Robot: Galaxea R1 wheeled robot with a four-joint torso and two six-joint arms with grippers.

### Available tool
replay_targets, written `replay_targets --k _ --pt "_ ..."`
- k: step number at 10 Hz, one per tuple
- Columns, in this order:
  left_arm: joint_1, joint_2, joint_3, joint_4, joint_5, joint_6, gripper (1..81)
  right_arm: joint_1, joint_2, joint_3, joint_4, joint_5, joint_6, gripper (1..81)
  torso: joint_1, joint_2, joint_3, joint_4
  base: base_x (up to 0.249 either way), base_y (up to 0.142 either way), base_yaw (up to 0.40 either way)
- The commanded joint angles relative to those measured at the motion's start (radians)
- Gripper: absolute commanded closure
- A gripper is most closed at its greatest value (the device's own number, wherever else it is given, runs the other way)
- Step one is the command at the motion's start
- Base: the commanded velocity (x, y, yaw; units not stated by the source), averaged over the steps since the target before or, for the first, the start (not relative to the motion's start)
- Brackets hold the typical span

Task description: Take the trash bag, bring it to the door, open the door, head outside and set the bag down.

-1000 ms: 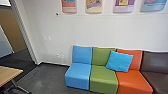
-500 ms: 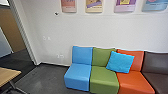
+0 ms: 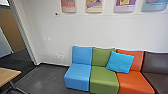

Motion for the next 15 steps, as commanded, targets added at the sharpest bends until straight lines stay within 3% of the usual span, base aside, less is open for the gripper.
replay_targets --k 1,5,6,8,12,13,14,15 --pt "-0.043 -0.034 0.016 -0.007 0.057 -0.005 1.0 0.030 -0.023 0.048 0.005 -0.055 0.003 1.0 0.000 0.000 0.000 0.000 0.000 0.000 0.000" --pt "-0.043 -0.101 0.056 -0.007 0.055 -0.005 1.0 0.027 -0.169 0.281 0.005 -0.055 0.005 1.0 0.000 0.000 0.000 0.000 0.000 0.000 0.000" --pt "-0.043 -0.129 0.094 -0.007 0.054 -0.005 1.0 0.025 -0.195 0.320 0.005 -0.055 0.005 1.0 0.064 -0.100 0.000 0.000 0.000 0.000 0.000" --pt "-0.054 -0.201 0.189 -0.016 0.054 -0.008 1.0 0.028 -0.241 0.377 0.005 -0.053 0.005 1.0 0.074 -0.116 -0.059 0.000 0.000 0.000 0.000" --pt "-0.094 -0.318 0.283 -0.100 0.055 -0.009 1.0 0.050 -0.390 0.524 0.031 -0.052 0.009 1.0 0.151 -0.240 -0.185 0.000 0.000 0.000 0.000" --pt "-0.109 -0.332 0.283 -0.127 0.057 -0.011 1.0 0.059 -0.436 0.585 0.032 -0.050 0.009 1.0 0.174 -0.275 -0.183 0.000 0.000 0.000 0.000" --pt "-0.131 -0.344 0.289 -0.154 0.064 -0.011 1.0 0.067 -0.471 0.634 0.034 -0.049 0.009 1.0 0.196 -0.310 -0.153 0.000 0.000 0.000 0.000" --pt "-0.151 -0.359 0.304 -0.177 0.070 -0.011 1.0 0.077 -0.495 0.668 0.034 -0.050 0.009 1.0 0.213 -0.337 -0.161 0.000 0.000 0.000 0.000"
